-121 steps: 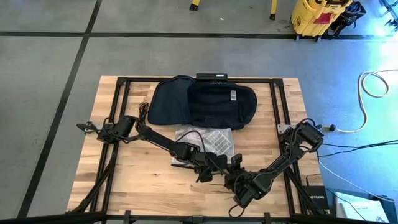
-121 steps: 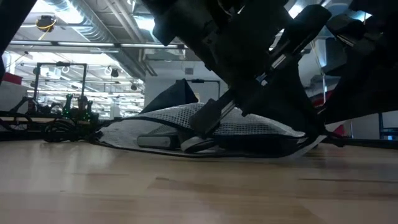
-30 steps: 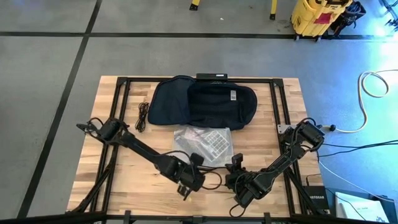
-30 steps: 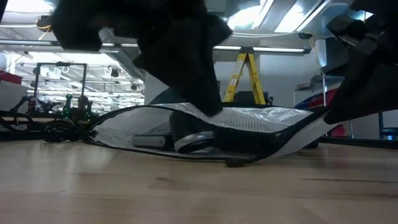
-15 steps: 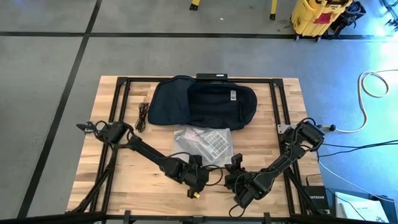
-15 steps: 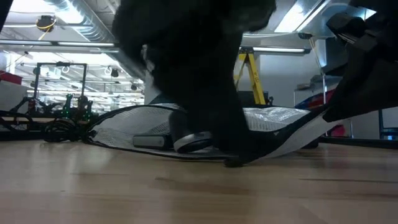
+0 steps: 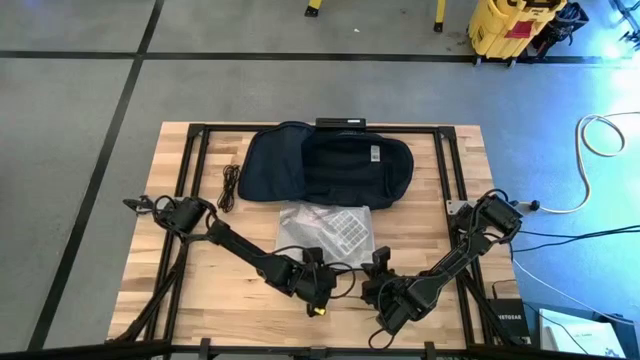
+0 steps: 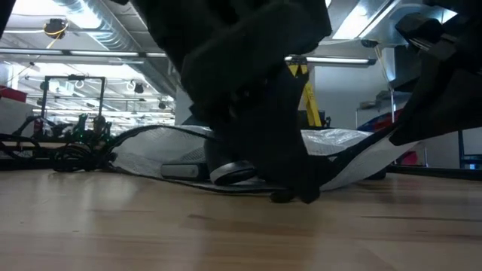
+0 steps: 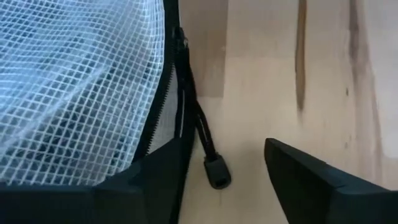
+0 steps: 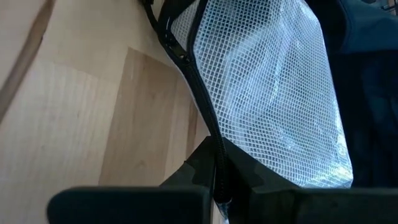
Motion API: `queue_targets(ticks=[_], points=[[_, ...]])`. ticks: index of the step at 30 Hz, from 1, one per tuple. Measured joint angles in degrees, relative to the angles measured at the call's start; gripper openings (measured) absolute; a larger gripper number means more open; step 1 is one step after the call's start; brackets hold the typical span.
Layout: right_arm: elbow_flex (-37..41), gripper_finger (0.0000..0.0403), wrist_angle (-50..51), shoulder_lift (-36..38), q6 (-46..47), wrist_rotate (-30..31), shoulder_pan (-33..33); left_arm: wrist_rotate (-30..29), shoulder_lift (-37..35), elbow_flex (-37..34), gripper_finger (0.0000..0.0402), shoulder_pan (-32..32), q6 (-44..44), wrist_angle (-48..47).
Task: Unpack backpack
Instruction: Close the transparent zip bag
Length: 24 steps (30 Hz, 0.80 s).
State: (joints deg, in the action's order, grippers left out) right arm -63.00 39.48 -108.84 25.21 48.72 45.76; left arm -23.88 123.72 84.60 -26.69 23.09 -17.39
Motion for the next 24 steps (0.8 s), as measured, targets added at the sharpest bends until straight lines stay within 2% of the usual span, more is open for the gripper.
queue_targets(ticks=[15, 24], points=[[0.00, 0.0000, -0.23, 0.02, 0.00, 0.61, 0.00, 0.81, 1.44, -1.84, 0.0049, 0.20, 1.22, 1.61], [0.00, 0.0000, -0.28, 0.02, 0.00, 0.53, 0.00, 1.22, 1.64, -4.23, 0.0028, 0.86, 2.92, 1.85]])
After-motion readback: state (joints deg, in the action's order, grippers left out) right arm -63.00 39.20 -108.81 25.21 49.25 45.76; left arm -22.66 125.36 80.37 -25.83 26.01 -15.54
